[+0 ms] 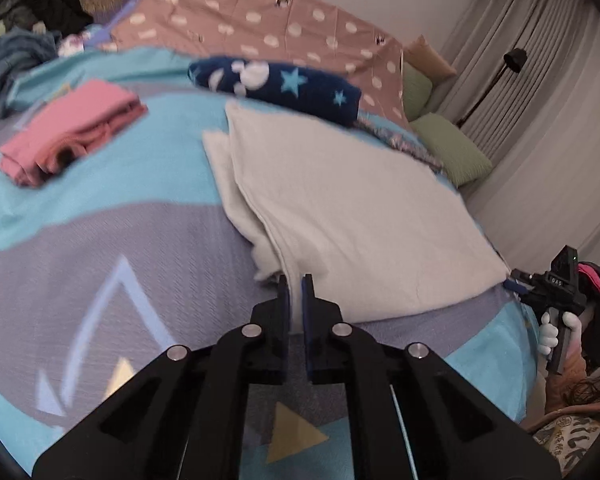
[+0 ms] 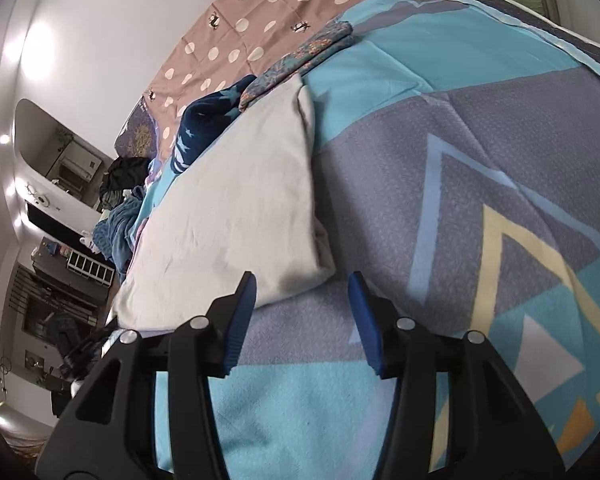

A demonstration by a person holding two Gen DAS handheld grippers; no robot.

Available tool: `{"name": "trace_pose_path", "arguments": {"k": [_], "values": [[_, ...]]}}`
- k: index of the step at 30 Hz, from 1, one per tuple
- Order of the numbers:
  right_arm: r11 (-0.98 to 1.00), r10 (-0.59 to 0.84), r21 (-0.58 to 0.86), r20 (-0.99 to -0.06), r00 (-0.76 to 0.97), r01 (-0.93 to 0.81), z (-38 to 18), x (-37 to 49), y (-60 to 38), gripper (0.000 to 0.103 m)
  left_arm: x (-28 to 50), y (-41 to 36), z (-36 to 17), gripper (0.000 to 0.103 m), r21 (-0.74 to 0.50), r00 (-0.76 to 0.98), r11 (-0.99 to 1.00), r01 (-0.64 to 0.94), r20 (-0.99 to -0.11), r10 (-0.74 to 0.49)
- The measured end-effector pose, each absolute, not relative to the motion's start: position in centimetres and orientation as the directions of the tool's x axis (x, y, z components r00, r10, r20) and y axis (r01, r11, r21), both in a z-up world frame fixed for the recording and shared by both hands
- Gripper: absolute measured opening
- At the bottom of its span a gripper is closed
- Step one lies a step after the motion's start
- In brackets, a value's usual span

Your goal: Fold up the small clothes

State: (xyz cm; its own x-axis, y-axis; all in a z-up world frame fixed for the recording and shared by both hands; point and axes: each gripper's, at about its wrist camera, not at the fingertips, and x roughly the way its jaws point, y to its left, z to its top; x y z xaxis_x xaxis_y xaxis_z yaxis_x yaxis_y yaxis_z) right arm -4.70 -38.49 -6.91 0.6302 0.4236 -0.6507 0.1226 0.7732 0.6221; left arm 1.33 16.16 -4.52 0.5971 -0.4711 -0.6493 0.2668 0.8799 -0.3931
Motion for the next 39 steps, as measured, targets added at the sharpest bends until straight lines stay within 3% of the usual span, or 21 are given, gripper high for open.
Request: {"name": "trace_pose_path", "arguments": {"k": [2,6,10,12,16,17,23,27,30,34,36,37,39], "values": [[0.773,0.42,0.621,-0.65,0.634,0.125,-6.9,-5.4,-38.7,0.05,0.9,17.6,-4.3,0.0,-0.381,0.609,0.893,0.239,-0.658,-0.443],[0.778,0.399,0.611,-0.661,0.636,0.147,-7.1,-5.6,-39.0,0.05,0.3,20.8,-5.7,0.0,-0.345,0.626,0.933,0.097,-0.708,-0.327],[0.802,0.364,0.582,-0.652,0.665,0.131,-5.7,-5.5,-37.9,0.05,-1.0,19.4,-5.4,0.0,-0.381,0.626,0.912,0.152,-0.677,-0.387],[0.823,0.371,0.562,-0.645,0.668,0.085,-4.7,-5.2,-36.8,0.05,-1.4,17.6,-4.9,0.007,-0.371,0.619,0.905,0.208,-0.666,-0.416],[0.86,0.37,0.51,-0.652,0.662,0.023,-3.6,-4.4,-34.6,0.05,-1.3,13.4,-3.9,0.039,-0.349,0.601,0.882,0.318,-0.645,-0.472],[0.864,0.367,0.504,-0.656,0.659,0.02,-3.6,-4.4,-34.4,0.05,-1.2,12.5,-3.8,0.041,-0.337,0.597,0.878,0.34,-0.645,-0.478],[0.855,0.328,0.509,-0.677,0.659,0.097,-5.1,-5.2,-35.9,0.05,0.1,9.6,-4.5,0.041,-0.32,0.559,0.866,0.384,-0.666,-0.494],[0.832,0.317,0.534,-0.68,0.661,0.151,-6.2,-5.7,-37.7,0.052,1.5,9.7,-6.9,0.044,-0.239,0.541,0.918,0.318,-0.749,-0.382],[0.814,0.336,0.562,-0.662,0.67,0.147,-6.5,-5.6,-38.4,0.053,1.8,10.6,-7.0,0.043,-0.294,0.54,0.91,0.293,-0.734,-0.411],[0.82,0.364,0.566,-0.63,0.686,0.084,-6.1,-4.8,-38.3,0.054,1.5,9.2,-5.4,0.044,-0.25,0.549,0.917,0.312,-0.74,-0.388],[0.835,0.37,0.547,-0.627,0.686,0.049,-6.0,-4.1,-38.1,0.047,1.5,7.4,-4.4,0.044,-0.241,0.545,0.906,0.348,-0.734,-0.404],[0.842,0.378,0.538,-0.628,0.68,0.029,-6.0,-3.7,-37.9,0.03,1.5,6.4,-3.9,0.045,-0.241,0.541,0.898,0.369,-0.73,-0.418],[0.846,0.396,0.534,-0.628,0.67,0.001,-6.0,-3.2,-37.7,0.018,1.6,4.0,-3.1,0.048,-0.242,0.529,0.878,0.412,-0.721,-0.447]]}}
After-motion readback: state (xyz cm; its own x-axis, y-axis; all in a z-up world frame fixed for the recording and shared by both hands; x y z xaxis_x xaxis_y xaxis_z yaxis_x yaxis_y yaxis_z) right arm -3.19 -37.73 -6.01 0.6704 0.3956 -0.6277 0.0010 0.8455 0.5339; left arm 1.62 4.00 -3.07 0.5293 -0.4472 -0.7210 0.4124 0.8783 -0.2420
